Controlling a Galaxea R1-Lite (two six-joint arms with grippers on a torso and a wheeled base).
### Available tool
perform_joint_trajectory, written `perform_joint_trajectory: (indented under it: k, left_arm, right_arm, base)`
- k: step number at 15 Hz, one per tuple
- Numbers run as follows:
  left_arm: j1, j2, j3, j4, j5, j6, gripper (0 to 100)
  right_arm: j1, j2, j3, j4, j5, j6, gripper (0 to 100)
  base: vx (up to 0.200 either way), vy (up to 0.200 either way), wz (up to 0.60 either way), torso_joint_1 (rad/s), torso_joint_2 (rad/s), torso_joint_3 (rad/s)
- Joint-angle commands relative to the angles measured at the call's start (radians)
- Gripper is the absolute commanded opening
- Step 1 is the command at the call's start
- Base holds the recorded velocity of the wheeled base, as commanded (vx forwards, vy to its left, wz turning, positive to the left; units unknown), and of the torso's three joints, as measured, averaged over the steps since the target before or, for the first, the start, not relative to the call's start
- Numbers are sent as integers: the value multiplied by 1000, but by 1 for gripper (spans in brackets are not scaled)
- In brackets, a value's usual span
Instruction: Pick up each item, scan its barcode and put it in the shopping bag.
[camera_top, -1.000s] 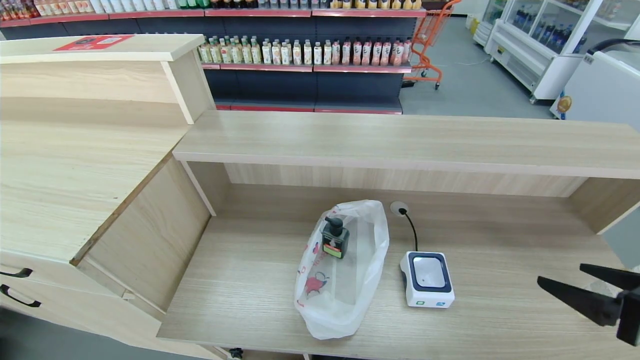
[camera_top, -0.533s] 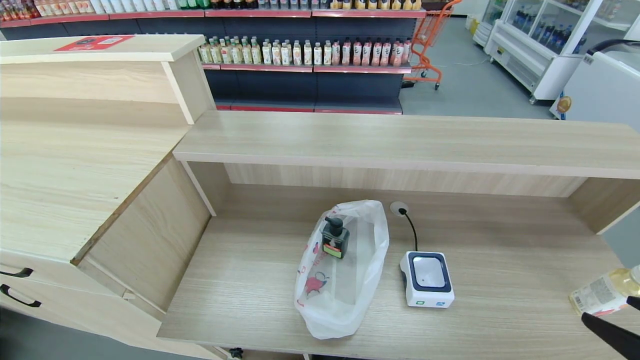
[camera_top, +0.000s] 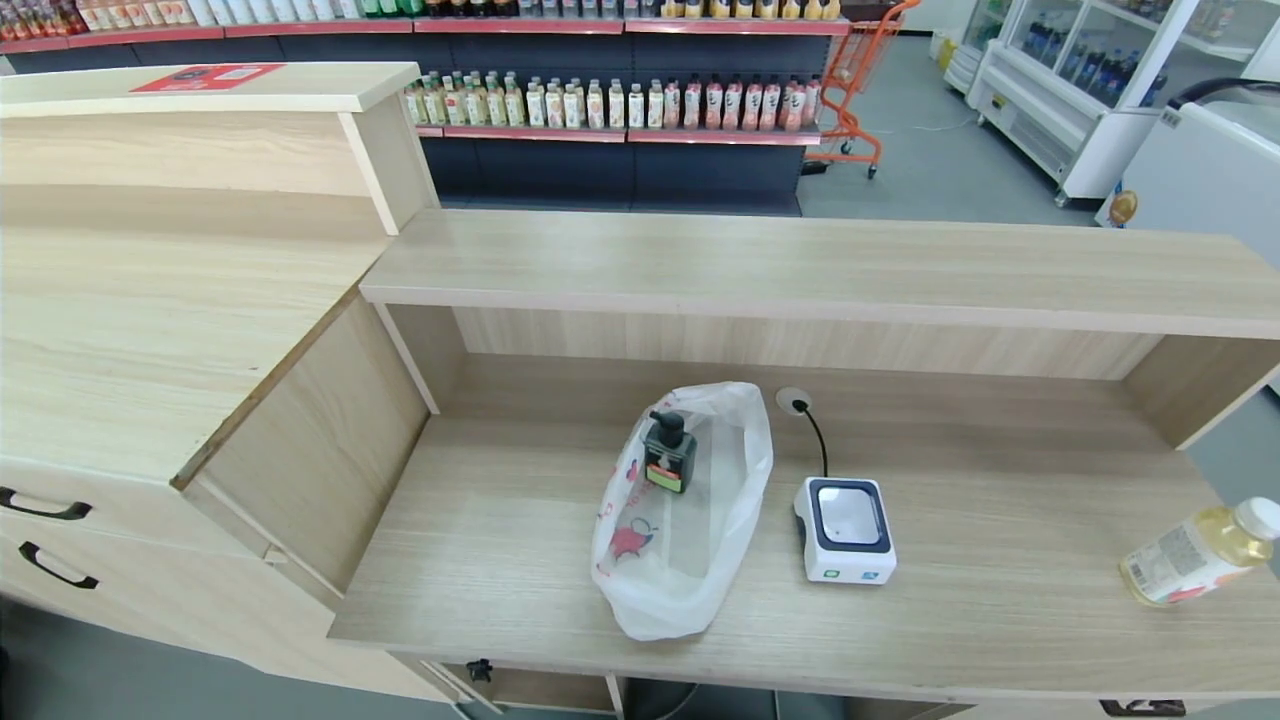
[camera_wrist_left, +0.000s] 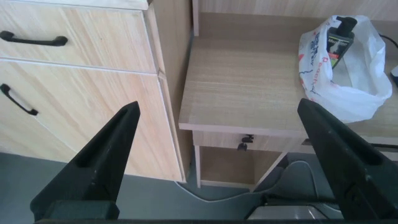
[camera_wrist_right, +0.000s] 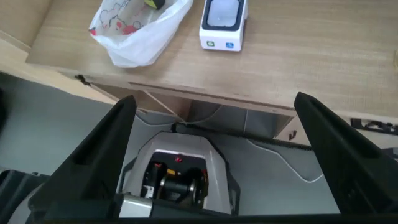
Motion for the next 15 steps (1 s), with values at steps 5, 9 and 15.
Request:
perform_joint_trajectory:
  k: [5,9,15]
  left_arm:
    - [0,0,0,0,0,2,100]
    - [0,0,0,0,0,3,100]
    - [0,0,0,0,0,3,100]
  right_arm:
    - [0,-156,1,47,-53,0,100]
    - [0,-156,36,45,-96,6,100]
    - [0,-156,84,39,-99,9,100]
  base:
    - [-40,-40,0,-4,-3,2]
    - [0,-200,0,12,0,-1]
    - [0,-200,0,4,2,5]
